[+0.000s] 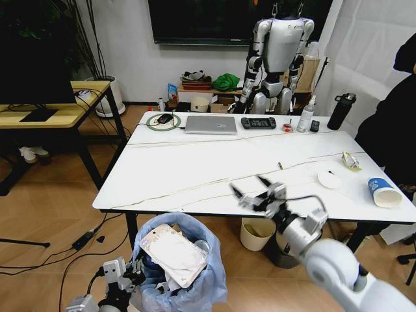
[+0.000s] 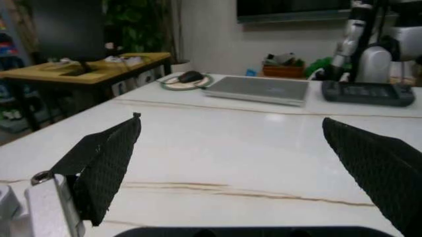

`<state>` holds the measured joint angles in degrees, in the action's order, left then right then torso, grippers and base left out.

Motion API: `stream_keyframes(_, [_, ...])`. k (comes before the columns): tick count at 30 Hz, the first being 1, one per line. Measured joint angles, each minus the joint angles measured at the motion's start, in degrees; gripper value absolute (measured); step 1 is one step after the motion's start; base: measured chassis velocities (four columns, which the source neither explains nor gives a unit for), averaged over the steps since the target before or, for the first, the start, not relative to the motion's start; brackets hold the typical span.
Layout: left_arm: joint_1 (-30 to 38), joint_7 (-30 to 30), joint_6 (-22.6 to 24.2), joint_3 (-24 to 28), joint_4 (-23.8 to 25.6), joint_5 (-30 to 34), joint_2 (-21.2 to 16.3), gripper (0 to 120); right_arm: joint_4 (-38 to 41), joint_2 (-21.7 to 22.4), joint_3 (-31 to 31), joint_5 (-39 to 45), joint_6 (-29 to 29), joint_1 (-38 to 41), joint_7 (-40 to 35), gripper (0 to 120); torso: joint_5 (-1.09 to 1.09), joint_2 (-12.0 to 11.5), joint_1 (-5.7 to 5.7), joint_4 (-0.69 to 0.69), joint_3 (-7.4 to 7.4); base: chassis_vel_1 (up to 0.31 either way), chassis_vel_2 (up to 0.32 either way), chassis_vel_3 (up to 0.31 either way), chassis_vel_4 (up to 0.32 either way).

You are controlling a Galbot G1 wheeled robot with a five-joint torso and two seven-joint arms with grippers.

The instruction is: Pick up the trash bin and place the trash from the table into it.

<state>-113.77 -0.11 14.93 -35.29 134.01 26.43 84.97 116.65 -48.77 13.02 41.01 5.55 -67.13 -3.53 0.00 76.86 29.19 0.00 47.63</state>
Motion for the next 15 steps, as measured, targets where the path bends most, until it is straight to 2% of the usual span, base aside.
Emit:
stream_keyframes(2, [0.0,0.0,0.0,0.0,0.0,-0.1,0.1,0,-1.4,0.0,0.0,0.4,0.6,1.4,-0.4,100,-0.01,0.0,0.00,0.00,0.00,0.000,0.000,0.000,0.000])
stream_keyframes(6, [-0.3,0.1,-0.1,-0.1,0.6,-0.3,0.5,0,-9.6,-1.4,-1.0,0.8,6.1,9.5,-3.0,100,-0.01,0.0,0.00,0.00,0.00,0.000,0.000,0.000,0.000])
stream_keyframes(8, [-0.6,0.1,-0.2,-0.3,1.0,-0.4,0.7,0,-15.3,-2.6,-1.4,0.5,7.3,13.6,-2.2,100,0.01,0.0,0.00,0.02,0.00,0.000,0.000,0.000,0.000])
stream_keyframes(9, [-0.6,0.1,-0.2,-0.3,1.0,-0.4,0.7,0,-15.3,-2.6,-1.4,0.5,7.3,13.6,-2.2,100,0.01,0.0,0.00,0.02,0.00,0.000,0.000,0.000,0.000])
stream_keyframes(14, [-1.0,0.1,-0.3,-0.7,1.3,-0.4,1.2,0,-30.6,-5.4,-2.5,-1.0,9.3,22.1,1.3,100,0.01,0.0,0.00,0.01,0.01,0.000,0.000,0.000,0.000])
stream_keyframes(15, [-1.0,0.1,-0.3,-0.7,1.3,-0.4,1.2,0,-30.6,-5.4,-2.5,-1.0,9.3,22.1,1.3,100,0.01,0.0,0.00,0.01,0.01,0.000,0.000,0.000,0.000])
